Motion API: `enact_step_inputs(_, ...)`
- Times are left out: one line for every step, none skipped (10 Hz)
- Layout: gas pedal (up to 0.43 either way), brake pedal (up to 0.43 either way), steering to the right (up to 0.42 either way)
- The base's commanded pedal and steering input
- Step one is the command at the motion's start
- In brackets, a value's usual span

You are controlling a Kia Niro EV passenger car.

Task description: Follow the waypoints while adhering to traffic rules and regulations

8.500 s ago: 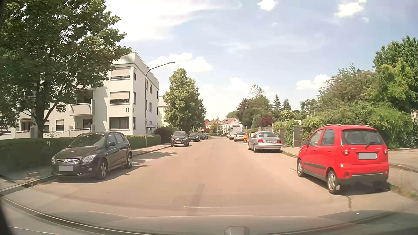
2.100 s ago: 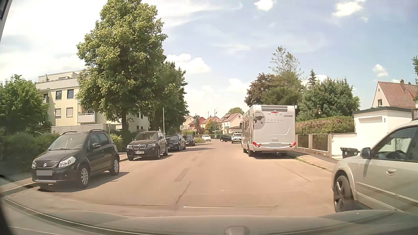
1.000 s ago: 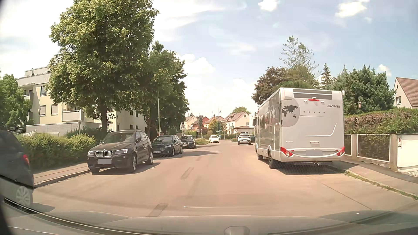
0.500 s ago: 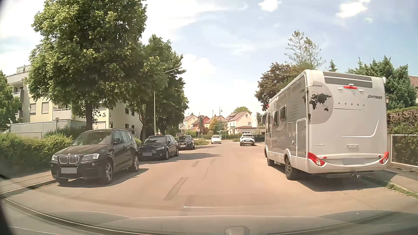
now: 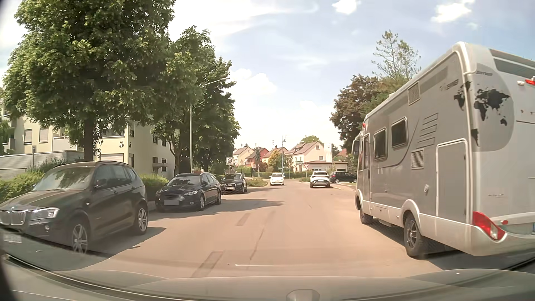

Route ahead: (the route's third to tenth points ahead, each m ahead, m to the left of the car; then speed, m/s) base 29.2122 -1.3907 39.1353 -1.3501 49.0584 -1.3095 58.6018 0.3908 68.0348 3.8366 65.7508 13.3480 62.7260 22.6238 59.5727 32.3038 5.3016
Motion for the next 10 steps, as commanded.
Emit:
enact_step_inputs(0.067,0.000,0.002)
enact_step_inputs(0.047,0.000,0.009)
enact_step_inputs(0.039,0.000,0.015)
enact_step_inputs(0.039,0.000,0.018)
enact_step_inputs(0.020,0.000,0.025)
enact_step_inputs(0.020,0.000,0.032)
enact_step_inputs(0.020,0.000,0.041)
enact_step_inputs(0.000,0.000,0.048)
enact_step_inputs(0.000,0.000,0.053)
enact_step_inputs(0.000,0.000,0.057)
